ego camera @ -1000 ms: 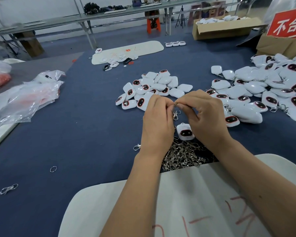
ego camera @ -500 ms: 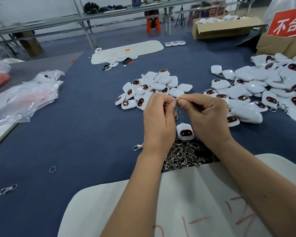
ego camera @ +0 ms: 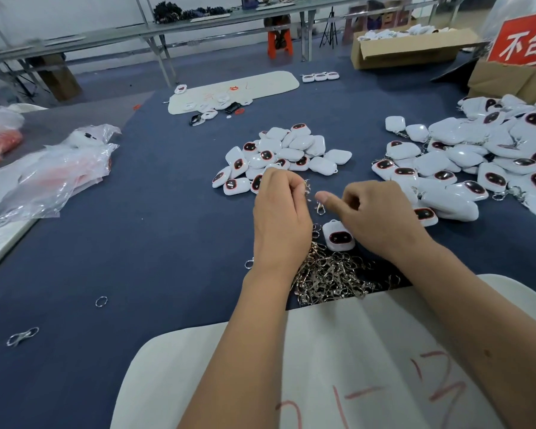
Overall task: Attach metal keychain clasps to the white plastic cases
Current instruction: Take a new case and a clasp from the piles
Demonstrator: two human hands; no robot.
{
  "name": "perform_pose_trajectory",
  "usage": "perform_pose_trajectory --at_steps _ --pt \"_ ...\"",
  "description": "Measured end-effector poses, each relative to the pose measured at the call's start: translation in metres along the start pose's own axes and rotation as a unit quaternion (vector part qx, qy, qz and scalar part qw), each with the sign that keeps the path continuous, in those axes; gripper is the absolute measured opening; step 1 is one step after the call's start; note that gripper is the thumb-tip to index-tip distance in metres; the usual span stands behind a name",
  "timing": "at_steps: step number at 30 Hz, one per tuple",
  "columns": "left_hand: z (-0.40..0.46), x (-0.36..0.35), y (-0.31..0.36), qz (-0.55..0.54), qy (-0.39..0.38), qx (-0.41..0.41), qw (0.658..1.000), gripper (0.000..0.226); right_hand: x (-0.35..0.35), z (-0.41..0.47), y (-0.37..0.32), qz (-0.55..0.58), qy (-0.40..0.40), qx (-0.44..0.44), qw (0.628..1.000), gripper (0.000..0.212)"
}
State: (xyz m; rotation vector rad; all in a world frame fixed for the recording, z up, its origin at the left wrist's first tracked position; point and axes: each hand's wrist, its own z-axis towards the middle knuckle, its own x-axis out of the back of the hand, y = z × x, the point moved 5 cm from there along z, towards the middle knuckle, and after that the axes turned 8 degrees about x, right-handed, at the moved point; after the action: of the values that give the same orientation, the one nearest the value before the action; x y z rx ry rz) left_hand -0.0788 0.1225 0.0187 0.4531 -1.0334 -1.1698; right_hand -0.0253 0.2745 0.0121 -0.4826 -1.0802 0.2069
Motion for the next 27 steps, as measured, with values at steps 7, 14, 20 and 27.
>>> perform_pose_trajectory --at_steps 7,14,20,27 --pt "0.006 0.002 -0.016 0.016 -0.023 0.065 0.997 0.015 0.002 0.003 -0.001 -0.042 -0.217 0.000 0.975 0.055" --pt "0.003 -0.011 -0.020 0.019 -0.102 0.060 0.993 0.014 0.000 0.003 0.005 0.294 -0.025 -0.009 0.955 0.033" --pt "0.000 -0.015 -0.013 0.034 -0.134 0.016 0.990 0.014 -0.008 0.004 0.011 0.350 0.032 -0.013 0.936 0.028" --pt "-0.006 -0.020 -0.005 0.059 -0.180 0.007 0.982 0.021 -0.004 0.005 0.018 0.332 0.114 -0.034 0.936 0.014"
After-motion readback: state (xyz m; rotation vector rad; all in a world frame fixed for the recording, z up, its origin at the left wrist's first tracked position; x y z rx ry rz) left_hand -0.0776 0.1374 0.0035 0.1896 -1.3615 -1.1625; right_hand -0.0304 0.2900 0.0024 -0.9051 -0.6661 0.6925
